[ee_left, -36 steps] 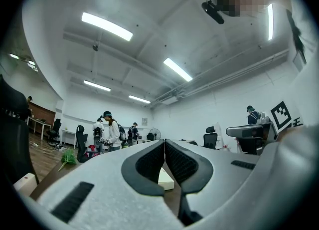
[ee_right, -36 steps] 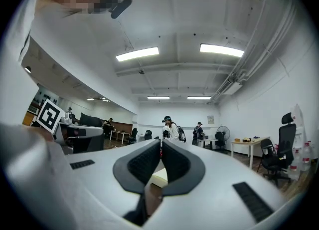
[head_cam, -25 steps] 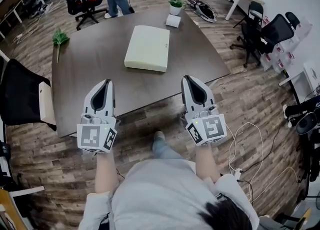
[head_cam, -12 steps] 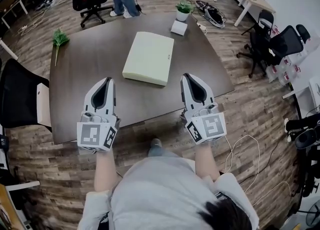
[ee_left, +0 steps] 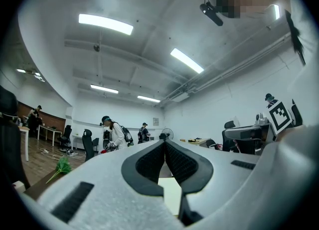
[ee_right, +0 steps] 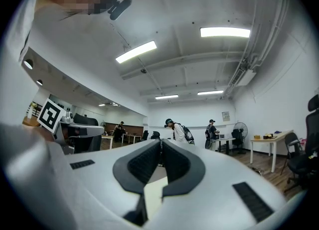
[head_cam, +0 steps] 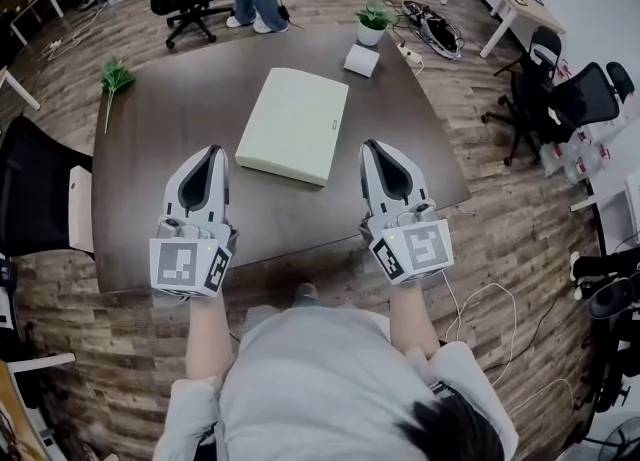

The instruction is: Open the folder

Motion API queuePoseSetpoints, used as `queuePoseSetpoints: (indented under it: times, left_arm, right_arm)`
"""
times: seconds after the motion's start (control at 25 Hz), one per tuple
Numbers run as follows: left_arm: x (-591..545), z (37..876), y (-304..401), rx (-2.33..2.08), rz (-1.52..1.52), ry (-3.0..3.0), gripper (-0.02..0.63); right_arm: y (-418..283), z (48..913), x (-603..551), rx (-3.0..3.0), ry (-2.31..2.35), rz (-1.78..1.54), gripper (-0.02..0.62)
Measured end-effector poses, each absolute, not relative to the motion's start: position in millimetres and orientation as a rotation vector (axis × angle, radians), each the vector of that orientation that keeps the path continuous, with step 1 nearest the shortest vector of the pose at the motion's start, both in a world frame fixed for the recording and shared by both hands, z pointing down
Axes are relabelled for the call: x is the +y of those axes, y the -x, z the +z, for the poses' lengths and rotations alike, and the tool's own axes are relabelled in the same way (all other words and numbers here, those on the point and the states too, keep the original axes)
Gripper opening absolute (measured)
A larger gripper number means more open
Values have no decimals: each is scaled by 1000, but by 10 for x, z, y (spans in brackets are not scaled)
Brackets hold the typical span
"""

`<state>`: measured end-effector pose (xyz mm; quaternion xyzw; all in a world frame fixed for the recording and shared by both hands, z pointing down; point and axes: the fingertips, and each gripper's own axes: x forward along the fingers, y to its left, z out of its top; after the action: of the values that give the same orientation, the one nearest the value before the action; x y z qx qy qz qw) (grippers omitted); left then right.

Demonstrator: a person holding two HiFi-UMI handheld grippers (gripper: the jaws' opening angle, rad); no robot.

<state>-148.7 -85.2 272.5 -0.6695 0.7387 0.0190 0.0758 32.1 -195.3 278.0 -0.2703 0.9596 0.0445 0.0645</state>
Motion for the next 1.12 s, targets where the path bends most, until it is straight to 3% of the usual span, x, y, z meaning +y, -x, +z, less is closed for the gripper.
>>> queuePoseSetpoints:
  times: [1.12]
  left_arm:
    - [-1670, 3104, 2185, 2055, -91, 2257, 9]
  right_arm:
    - [304, 3016, -2385, 2877, 1035, 67, 15]
